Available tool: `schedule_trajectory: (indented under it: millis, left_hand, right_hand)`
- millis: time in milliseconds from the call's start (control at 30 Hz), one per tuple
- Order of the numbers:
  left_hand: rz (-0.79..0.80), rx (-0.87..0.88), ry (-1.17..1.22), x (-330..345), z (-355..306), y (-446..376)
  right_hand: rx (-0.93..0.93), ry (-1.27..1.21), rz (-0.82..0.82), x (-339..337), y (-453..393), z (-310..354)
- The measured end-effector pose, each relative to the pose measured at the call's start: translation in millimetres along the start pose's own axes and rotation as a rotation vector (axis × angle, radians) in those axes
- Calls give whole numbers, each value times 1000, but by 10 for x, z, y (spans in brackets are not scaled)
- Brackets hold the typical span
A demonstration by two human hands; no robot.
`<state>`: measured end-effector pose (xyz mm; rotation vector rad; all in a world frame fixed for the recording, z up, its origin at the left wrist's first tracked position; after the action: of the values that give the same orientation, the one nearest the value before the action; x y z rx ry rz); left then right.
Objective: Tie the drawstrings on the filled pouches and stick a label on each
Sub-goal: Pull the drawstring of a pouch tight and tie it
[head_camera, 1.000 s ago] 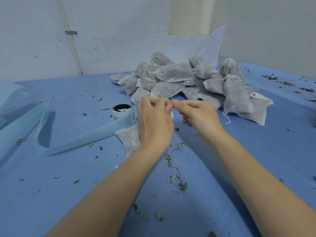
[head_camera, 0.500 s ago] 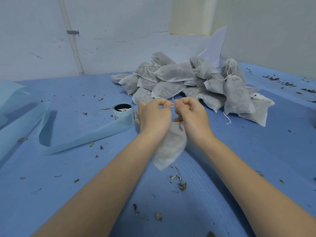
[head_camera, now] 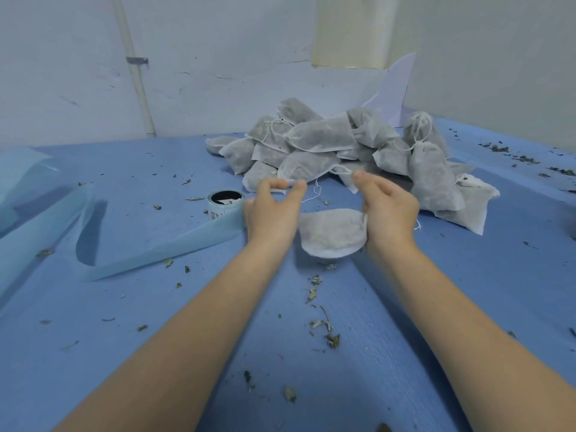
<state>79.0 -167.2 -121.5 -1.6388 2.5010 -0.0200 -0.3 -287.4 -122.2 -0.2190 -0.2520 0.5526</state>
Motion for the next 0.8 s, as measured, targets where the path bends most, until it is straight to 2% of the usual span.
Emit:
schedule_trajectory:
  millis: [100, 167, 233, 367, 567, 700, 800]
  left_hand:
    - [203, -246, 227, 56, 39, 33]
    - [398, -357, 407, 118, 39, 82]
    - [507, -411, 499, 175, 61, 120]
    - [505, -414, 573, 155, 96, 102]
    - [454, -467, 725, 80, 133, 17]
    - [490, -367, 607, 50, 119, 14]
    - [417, -258, 507, 55, 102, 21]
  right_hand:
    - [62, -125, -141, -35, -27, -19]
    - [68, -146, -175, -34, -33, -25]
    - [51, -143, -157, -38, -28, -20]
    - [39, -54, 6, -41, -16, 10]
    - [-31, 106, 386, 26, 76, 57]
    - [-108, 271, 488, 20, 80, 54]
    - [-150, 303, 499, 18, 82, 42]
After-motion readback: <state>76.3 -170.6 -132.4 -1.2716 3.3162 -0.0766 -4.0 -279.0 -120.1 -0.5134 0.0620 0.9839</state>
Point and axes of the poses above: each hand's wrist, its own y-axis away from the middle knuckle, its own x-axis out of the palm, z = x × y, the point moved 2 cm from there along -y, towards the middle knuckle, and after that the axes turned 5 degrees about z, right-handed, at the moved point
